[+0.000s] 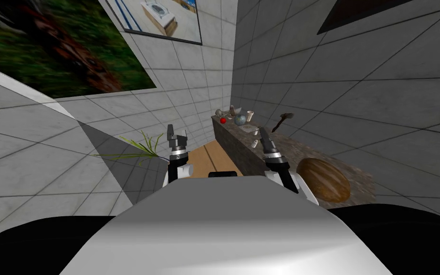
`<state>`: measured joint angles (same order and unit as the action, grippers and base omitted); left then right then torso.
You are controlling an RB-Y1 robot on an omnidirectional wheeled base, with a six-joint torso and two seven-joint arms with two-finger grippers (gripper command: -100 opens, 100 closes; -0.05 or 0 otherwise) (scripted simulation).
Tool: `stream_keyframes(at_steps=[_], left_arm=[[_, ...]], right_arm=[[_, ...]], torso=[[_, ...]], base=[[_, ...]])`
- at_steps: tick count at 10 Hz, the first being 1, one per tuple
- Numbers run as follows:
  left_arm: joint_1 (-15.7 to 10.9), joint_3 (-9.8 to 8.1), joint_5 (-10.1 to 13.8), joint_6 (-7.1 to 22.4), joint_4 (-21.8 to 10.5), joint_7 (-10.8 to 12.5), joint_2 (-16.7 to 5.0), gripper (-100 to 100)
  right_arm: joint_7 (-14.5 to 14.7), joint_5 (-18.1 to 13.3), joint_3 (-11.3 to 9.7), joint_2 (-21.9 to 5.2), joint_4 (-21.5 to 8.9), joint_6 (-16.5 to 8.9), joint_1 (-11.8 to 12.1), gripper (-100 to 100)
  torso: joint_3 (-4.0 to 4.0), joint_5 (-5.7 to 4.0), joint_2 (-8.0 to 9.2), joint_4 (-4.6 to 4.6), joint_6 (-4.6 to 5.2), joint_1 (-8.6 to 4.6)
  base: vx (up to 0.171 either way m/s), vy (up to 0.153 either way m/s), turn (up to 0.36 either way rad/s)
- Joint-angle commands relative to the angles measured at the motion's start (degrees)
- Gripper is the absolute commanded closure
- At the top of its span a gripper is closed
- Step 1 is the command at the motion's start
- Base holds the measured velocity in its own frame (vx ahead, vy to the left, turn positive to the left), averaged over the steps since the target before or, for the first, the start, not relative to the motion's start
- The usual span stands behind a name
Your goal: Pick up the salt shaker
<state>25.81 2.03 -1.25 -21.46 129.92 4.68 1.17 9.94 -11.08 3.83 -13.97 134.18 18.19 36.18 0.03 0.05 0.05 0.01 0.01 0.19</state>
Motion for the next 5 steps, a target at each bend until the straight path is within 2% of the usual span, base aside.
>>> stream_keyframes(at_steps=[1,2,3,4,5], left_arm=[[0.0,0.0,0.0,0.0,0.0,0.0,0.0,0],[-0.01,0.01,0.0,0.0,0.0,0.0,0.0,0],[0.0,0.0,0.0,0.0,0.0,0.0,0.0,0],[0.0,0.01,0.0,0.0,0.0,0.0,0.0,0],[0.0,0.0,0.0,0.0,0.0,0.0,0.0,0]], right_arm=[[1.52,-2.86,0.1,-1.93,-0.84,-0.12,2.22,-100],[1.52,-3.78,0.1,-1.93,-0.84,-0.12,2.22,-100],[2.79,-5.7,0.36,-3.74,-1.31,-0.55,4.37,-100],[2.79,-6.98,0.36,-3.74,-1.31,-0.55,4.37,-100],[4.15,-8.82,0.63,-5.52,-1.79,-1.02,6.69,-100]], torso=[[0.0,0.0,0.0,0.0,0.0,0.0],[-0.02,0.01,-0.03,-0.01,-0.02,0.06],[-0.03,0.01,-0.05,-0.01,0.0,0.05],[-0.02,0.02,-0.03,-0.01,-0.02,0.1],[-0.01,0.01,-0.01,0.0,0.0,0.05]], base=[[0.009,0.077,0.18],[0.014,0.067,0.085],[0.004,0.082,0.169],[0.0,0.063,0.103],[0.016,0.083,0.208]])
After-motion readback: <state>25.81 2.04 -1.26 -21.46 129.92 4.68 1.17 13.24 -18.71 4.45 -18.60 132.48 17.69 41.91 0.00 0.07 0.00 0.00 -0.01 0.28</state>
